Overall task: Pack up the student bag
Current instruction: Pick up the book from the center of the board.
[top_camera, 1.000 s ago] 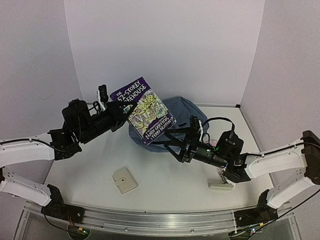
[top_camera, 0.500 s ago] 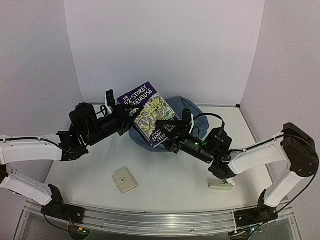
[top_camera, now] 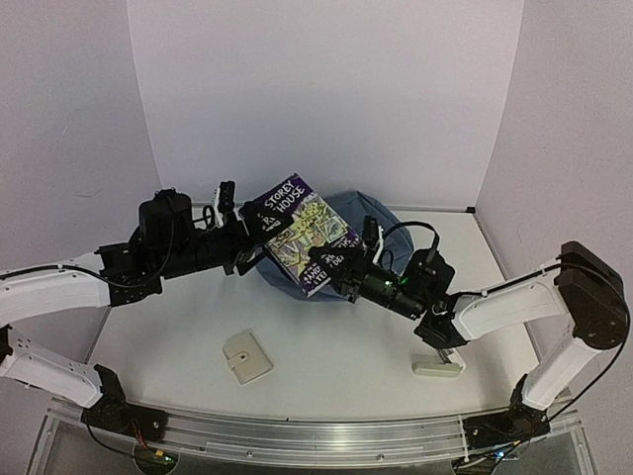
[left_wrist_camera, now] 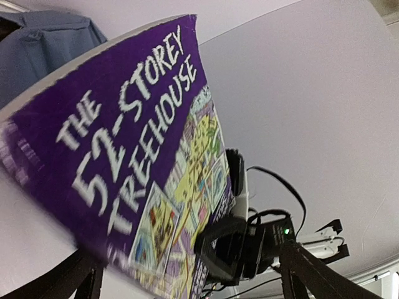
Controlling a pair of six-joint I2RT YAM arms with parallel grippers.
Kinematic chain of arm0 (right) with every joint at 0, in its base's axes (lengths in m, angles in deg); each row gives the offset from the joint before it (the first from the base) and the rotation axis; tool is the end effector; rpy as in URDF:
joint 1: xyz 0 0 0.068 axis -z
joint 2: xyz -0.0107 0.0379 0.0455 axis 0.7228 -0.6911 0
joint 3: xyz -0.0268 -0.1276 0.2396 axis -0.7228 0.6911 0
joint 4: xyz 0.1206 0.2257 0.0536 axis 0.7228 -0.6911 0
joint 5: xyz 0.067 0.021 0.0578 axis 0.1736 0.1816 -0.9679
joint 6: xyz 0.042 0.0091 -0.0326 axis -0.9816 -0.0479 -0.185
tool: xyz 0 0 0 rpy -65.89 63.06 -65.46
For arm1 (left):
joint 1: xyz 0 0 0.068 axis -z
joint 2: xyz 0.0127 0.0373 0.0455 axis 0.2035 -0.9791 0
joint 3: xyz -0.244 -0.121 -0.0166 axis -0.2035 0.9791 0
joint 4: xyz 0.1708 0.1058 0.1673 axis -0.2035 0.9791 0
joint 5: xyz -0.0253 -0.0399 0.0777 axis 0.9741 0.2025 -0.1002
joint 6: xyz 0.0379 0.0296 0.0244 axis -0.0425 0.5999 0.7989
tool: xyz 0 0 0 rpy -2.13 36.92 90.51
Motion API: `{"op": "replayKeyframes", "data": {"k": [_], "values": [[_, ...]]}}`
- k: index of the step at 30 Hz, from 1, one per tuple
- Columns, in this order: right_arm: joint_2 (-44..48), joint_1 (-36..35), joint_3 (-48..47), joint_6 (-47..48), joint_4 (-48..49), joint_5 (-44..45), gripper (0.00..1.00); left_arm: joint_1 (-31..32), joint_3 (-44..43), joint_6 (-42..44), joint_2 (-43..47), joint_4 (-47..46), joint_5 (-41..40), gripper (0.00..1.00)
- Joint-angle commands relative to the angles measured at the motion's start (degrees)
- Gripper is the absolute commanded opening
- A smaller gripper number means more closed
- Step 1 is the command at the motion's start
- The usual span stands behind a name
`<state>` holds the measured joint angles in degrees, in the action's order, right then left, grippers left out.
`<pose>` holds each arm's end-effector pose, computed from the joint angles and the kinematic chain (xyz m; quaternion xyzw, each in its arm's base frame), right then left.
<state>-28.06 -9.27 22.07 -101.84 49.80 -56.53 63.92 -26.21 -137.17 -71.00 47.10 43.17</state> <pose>0.1848 0.2848 0.2489 -0.0347 0.6162 0.7228 0.3110 0.1678 -0.2227 0.3285 -0.0108 0.7523 -0.5684 0.3329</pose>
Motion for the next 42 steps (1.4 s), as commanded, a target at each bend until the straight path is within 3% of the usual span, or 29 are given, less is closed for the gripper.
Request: {"op": "replayKeyframes", "data": {"k": [1, 4, 8, 17, 27, 32, 35, 40, 42], "values": [[8.1, 5.7, -6.4, 9.8, -13.9, -6.2, 0.00, -6.4, -3.8, 5.1, 4.8, 16.6, 8.8, 0.99], [11.5, 8.2, -10.3, 16.3, -28.0, -9.2, 0.00, -11.4, -3.4, 6.7, 6.5, 20.4, 14.3, 1.00], [13.0, 11.1, -15.3, 21.0, -39.1, -18.0, 0.00, -13.9, -6.2, 12.3, 5.8, 24.9, 19.6, 1.00], [12.3, 12.2, -18.7, 18.7, -40.7, -38.4, 0.00, -14.0, -11.3, 18.7, 3.9, 25.6, 29.2, 1.00], [12.1, 12.1, -18.2, 19.4, -40.6, -47.4, 0.00, -14.1, -12.0, 15.1, 0.4, 22.7, 34.6, 1.00], [11.8, 11.6, -17.8, 20.3, -40.6, -47.8, 0.00, -14.0, -9.8, 11.0, -0.5, 15.9, 38.9, 0.98], [10.9, 10.8, -18.1, 20.7, -40.6, -48.3, 0.00, -14.0, -9.5, 9.3, -1.4, 13.3, 40.3, 0.86], [9.8, 10.0, -18.6, 21.3, -40.6, -47.7, 0.00, -13.9, -9.0, 7.6, -1.9, 10.7, 41.3, 0.49], [9.4, 10.0, -18.8, 21.5, -40.6, -47.6, 0.00, -13.9, -8.9, 7.7, -1.9, 11.0, 41.5, 0.42]]}}
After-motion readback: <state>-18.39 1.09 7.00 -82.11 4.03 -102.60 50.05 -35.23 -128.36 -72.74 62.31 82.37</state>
